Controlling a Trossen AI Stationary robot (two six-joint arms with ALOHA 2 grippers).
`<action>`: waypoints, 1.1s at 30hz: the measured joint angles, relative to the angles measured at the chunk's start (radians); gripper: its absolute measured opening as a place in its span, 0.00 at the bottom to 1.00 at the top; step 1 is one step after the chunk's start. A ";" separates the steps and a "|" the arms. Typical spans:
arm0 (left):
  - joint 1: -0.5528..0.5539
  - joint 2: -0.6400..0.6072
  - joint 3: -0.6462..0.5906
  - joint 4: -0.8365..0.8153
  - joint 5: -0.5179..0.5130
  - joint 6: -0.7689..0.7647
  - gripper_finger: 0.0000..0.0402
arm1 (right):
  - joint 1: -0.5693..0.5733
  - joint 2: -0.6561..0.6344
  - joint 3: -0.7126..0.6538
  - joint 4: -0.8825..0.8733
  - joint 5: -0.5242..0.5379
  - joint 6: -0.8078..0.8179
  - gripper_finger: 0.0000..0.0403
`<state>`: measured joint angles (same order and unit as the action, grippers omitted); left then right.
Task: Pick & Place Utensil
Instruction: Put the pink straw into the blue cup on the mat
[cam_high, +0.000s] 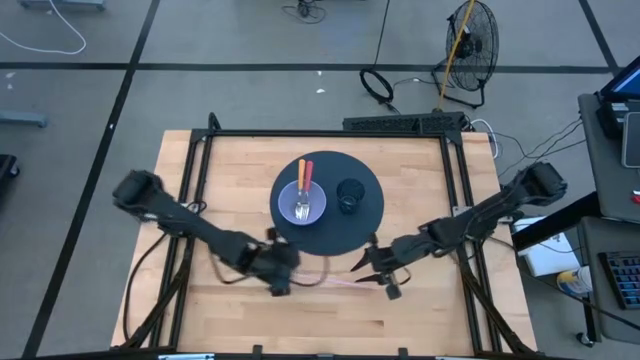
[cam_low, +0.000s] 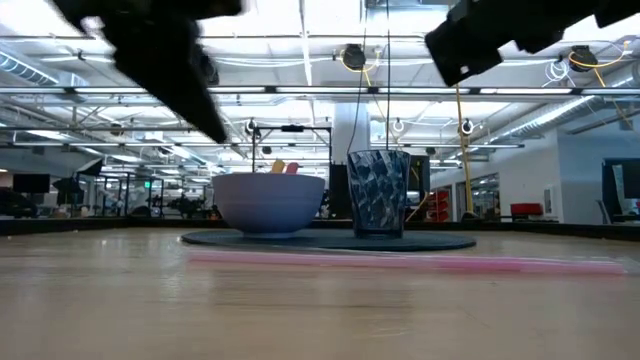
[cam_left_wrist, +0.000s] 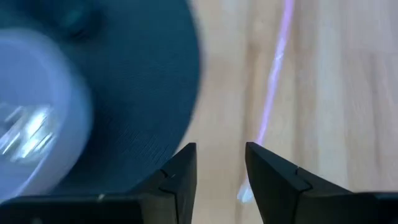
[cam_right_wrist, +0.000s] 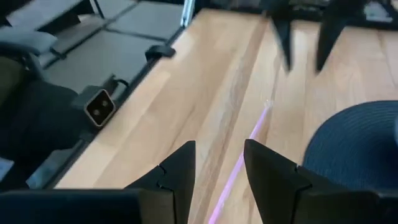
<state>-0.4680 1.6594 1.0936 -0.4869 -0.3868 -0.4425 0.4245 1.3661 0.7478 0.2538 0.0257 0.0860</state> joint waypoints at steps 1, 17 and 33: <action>-0.016 -0.041 -0.050 0.020 -0.032 -0.035 0.35 | -0.004 0.024 0.020 -0.012 0.000 -0.001 0.33; -0.243 -0.505 -0.504 0.328 -0.504 -0.169 0.36 | -0.084 0.371 0.351 -0.207 -0.065 0.033 0.47; -0.253 -0.509 -0.514 0.338 -0.542 -0.139 0.36 | -0.097 0.607 0.513 -0.364 -0.050 0.147 0.44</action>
<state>-0.7214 1.1507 0.5797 -0.1488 -0.9291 -0.5812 0.3274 1.9730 1.2612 -0.1105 -0.0239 0.2327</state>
